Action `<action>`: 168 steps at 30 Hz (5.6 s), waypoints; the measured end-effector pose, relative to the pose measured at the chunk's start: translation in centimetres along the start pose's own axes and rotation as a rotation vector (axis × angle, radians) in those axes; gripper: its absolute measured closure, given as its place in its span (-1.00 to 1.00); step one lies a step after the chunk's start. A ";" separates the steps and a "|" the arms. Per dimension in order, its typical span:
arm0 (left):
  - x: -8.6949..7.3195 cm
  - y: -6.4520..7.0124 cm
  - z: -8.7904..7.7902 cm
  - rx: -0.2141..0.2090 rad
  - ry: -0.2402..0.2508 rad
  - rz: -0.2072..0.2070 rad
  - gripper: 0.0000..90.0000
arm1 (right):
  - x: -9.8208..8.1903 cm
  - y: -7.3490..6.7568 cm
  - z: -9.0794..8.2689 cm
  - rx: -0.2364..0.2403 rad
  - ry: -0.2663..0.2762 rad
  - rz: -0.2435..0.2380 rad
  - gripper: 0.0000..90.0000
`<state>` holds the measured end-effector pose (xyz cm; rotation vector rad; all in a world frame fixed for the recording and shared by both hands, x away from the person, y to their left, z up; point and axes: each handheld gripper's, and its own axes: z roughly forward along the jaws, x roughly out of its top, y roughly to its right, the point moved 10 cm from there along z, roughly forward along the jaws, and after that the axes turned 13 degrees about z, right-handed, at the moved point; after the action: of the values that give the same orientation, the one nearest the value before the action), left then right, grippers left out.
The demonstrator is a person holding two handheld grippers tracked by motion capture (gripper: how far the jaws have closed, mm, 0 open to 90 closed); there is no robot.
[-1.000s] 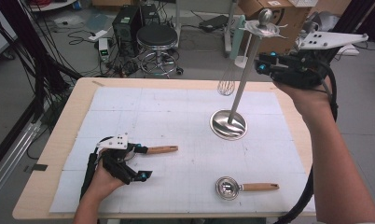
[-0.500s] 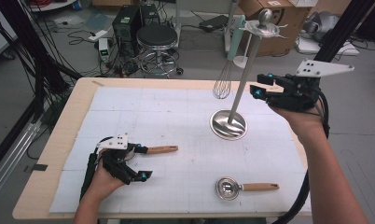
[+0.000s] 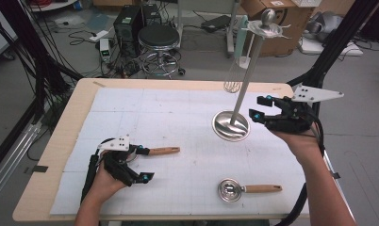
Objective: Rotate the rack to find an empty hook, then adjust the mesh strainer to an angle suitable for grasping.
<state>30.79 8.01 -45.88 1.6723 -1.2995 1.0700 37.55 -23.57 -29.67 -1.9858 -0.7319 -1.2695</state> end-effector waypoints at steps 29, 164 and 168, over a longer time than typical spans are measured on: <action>0.0 0.1 0.0 -0.003 0.005 -0.005 -0.96 | -10.4 -0.3 1.4 0.052 -0.097 0.075 -0.49; 0.4 -3.3 0.7 0.099 -0.152 -0.017 -0.96 | -17.0 -3.1 2.9 0.138 -0.151 0.090 -0.64; 0.3 -4.5 1.3 0.118 -0.206 -0.041 -0.96 | -17.1 -3.0 3.0 0.133 -0.157 0.089 -0.64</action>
<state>35.42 7.65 -46.33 1.9319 -1.3455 0.9871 30.65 -21.15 -45.68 -2.0013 -0.7732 -0.9953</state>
